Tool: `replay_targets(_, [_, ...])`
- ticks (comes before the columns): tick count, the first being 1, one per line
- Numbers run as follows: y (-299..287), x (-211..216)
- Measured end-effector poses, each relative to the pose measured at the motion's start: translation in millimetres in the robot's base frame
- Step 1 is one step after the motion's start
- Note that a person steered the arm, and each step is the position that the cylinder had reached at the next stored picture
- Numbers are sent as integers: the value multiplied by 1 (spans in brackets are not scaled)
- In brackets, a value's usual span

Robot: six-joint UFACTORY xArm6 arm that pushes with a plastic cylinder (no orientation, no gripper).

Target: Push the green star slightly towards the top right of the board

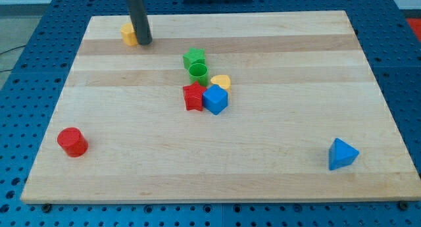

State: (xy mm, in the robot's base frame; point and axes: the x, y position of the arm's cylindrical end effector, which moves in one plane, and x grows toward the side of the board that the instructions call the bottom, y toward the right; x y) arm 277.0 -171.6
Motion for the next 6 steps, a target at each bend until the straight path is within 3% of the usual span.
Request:
replay_targets(1, [-33,-9])
replay_targets(2, [-29,16])
replay_targets(3, [-12,71])
replay_targets(4, [64,90])
replay_targets(6, [225,75])
